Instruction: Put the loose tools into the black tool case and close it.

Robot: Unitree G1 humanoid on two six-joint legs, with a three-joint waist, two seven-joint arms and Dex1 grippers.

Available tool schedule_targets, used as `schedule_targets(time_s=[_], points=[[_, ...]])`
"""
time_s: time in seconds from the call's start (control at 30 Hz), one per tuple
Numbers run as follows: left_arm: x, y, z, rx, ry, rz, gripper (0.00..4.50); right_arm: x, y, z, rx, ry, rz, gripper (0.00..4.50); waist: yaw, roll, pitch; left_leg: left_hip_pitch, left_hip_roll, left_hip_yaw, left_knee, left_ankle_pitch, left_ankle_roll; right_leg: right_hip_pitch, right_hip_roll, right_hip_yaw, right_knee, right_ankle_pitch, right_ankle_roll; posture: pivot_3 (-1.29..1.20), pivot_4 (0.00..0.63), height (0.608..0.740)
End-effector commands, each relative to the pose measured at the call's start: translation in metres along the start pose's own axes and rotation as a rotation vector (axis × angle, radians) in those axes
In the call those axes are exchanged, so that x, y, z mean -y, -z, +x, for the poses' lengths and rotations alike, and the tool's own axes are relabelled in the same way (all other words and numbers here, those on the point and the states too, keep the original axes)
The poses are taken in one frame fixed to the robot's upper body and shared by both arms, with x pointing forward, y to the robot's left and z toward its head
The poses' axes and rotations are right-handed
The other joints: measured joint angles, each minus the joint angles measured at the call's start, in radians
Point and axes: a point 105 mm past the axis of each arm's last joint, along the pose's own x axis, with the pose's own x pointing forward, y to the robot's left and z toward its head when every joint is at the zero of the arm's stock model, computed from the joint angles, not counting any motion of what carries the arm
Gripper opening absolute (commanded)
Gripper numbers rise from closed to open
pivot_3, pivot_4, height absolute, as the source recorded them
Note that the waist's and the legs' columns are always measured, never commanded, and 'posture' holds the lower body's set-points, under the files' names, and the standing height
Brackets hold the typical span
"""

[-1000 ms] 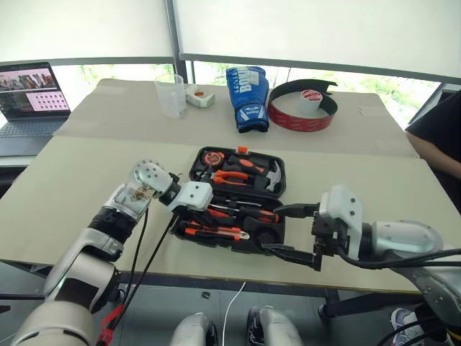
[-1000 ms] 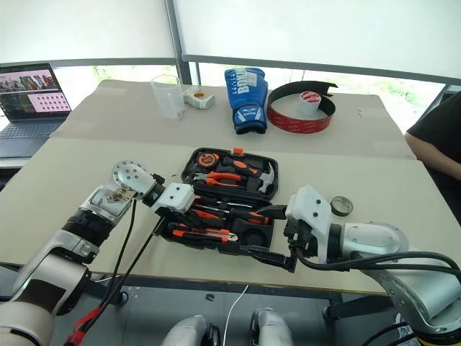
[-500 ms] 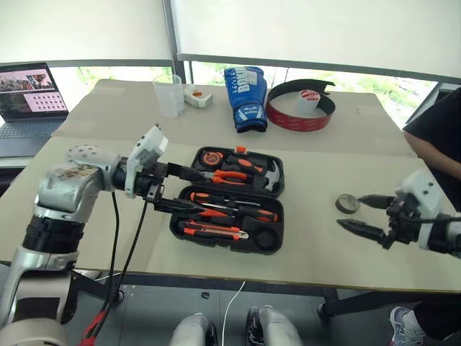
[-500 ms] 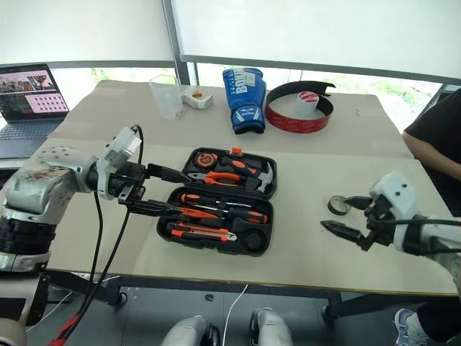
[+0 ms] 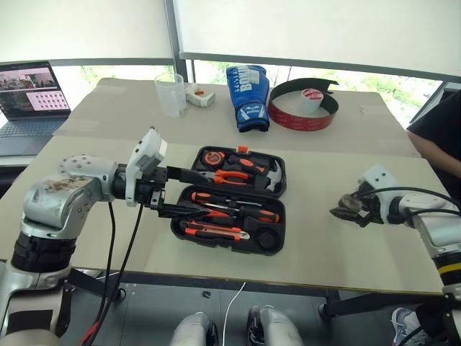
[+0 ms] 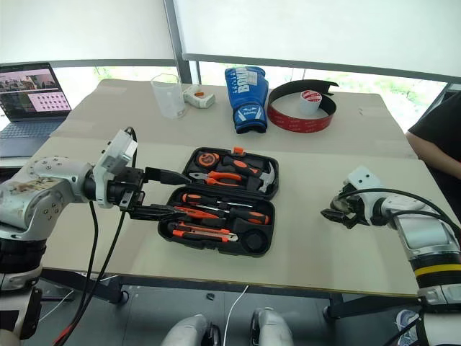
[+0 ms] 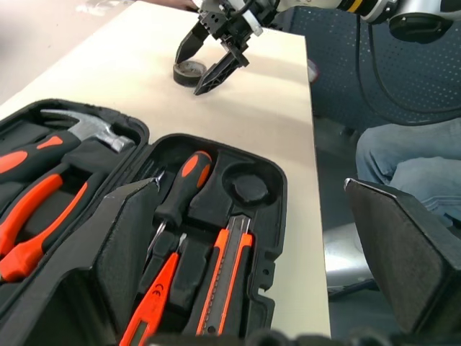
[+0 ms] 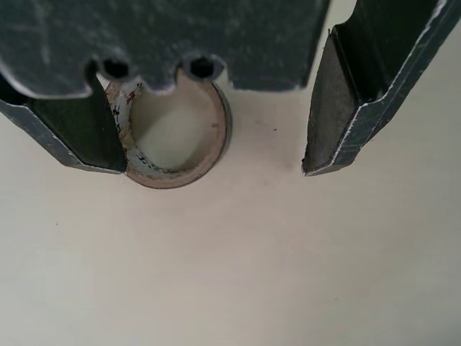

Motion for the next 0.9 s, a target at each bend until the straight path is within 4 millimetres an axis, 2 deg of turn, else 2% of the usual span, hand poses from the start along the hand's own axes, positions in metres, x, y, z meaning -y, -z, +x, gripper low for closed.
schedule_targets(time_s=[0.03, 0.17, 0.3, 0.33, 0.43, 0.5, 0.57, 0.63, 0.77, 0.9], points=[[0.001, -0.008, -0.003, -0.006, -0.017, 0.073, 4.50, 0.004, -0.009, -0.003, 0.029, 0.005, -0.031, 3.16, -0.001, 0.000, 0.000, 0.000, 0.000, 0.000, 0.000, 0.000, 0.000, 0.000, 0.000, 0.000, 0.000, 0.000, 0.000, 0.00, 0.150, 0.727], [-0.001, -0.007, -0.003, -0.012, -0.025, 0.083, 4.50, -0.001, -0.008, -0.002, 0.034, -0.011, -0.042, 1.58, -0.001, 0.000, 0.000, 0.001, 0.000, 0.000, 0.000, 0.000, 0.000, 0.000, 0.000, 0.000, 0.000, 0.000, 0.000, 0.00, 0.150, 0.727], [-0.002, -0.004, -0.002, -0.022, -0.022, 0.091, 4.50, -0.002, -0.012, -0.003, 0.058, -0.004, -0.055, 0.29, -0.001, 0.000, 0.000, 0.001, 0.000, 0.000, 0.000, 0.000, 0.000, 0.000, 0.000, 0.000, 0.000, 0.000, 0.000, 0.00, 0.150, 0.727], [-0.002, -0.001, -0.002, -0.037, -0.018, 0.097, 4.50, -0.004, -0.019, -0.005, 0.081, -0.012, -0.066, 0.02, -0.001, 0.000, 0.000, 0.001, 0.000, 0.000, 0.000, 0.000, 0.000, 0.000, 0.000, 0.000, 0.000, 0.000, 0.000, 0.00, 0.150, 0.727], [0.001, 0.008, -0.003, -0.075, 0.000, 0.106, 4.50, -0.022, -0.048, -0.012, 0.177, -0.095, -0.110, 0.02, -0.004, 0.003, 0.001, 0.001, 0.000, 0.000, 0.000, 0.000, 0.000, 0.000, 0.000, 0.000, 0.000, 0.000, 0.000, 0.00, 0.150, 0.727], [0.008, 0.018, -0.003, -0.119, 0.035, 0.113, 4.50, -0.071, -0.084, -0.026, 0.307, -0.328, -0.177, 0.02, -0.010, 0.004, 0.002, 0.001, 0.000, 0.000, 0.000, 0.000, -0.001, 0.000, 0.000, 0.000, 0.001, 0.000, 0.000, 0.00, 0.150, 0.727], [0.014, 0.026, -0.004, -0.158, 0.063, 0.127, 4.50, -0.115, -0.104, -0.039, 0.367, -0.517, -0.257, 0.02, -0.015, 0.005, 0.003, 0.001, 0.000, 0.000, -0.002, 0.001, -0.002, -0.001, 0.000, 0.001, 0.000, 0.000, 0.000, 0.00, 0.150, 0.727], [0.015, 0.029, -0.004, -0.174, 0.068, 0.136, 4.50, -0.142, -0.108, -0.042, 0.371, -0.599, -0.321, 0.02, -0.013, 0.005, 0.003, 0.002, 0.001, -0.001, -0.005, 0.002, -0.004, -0.001, 0.001, 0.000, 0.000, 0.000, -0.001, 0.00, 0.150, 0.727], [0.015, 0.029, -0.004, -0.177, 0.064, 0.141, 4.50, -0.172, -0.105, -0.037, 0.358, -0.658, -0.429, 0.02, 0.003, 0.005, 0.003, 0.002, 0.000, -0.002, -0.004, 0.002, -0.004, 0.000, 0.000, -0.001, 0.000, 0.000, -0.001, 0.00, 0.150, 0.727], [0.016, 0.029, -0.006, -0.187, 0.059, 0.146, 4.50, -0.184, -0.095, -0.032, 0.315, -0.684, -0.469, 0.02, 0.007, 0.005, 0.003, 0.000, -0.001, -0.001, -0.004, 0.001, -0.001, -0.001, -0.001, -0.001, -0.001, 0.000, -0.001, 0.00, 0.150, 0.727]])
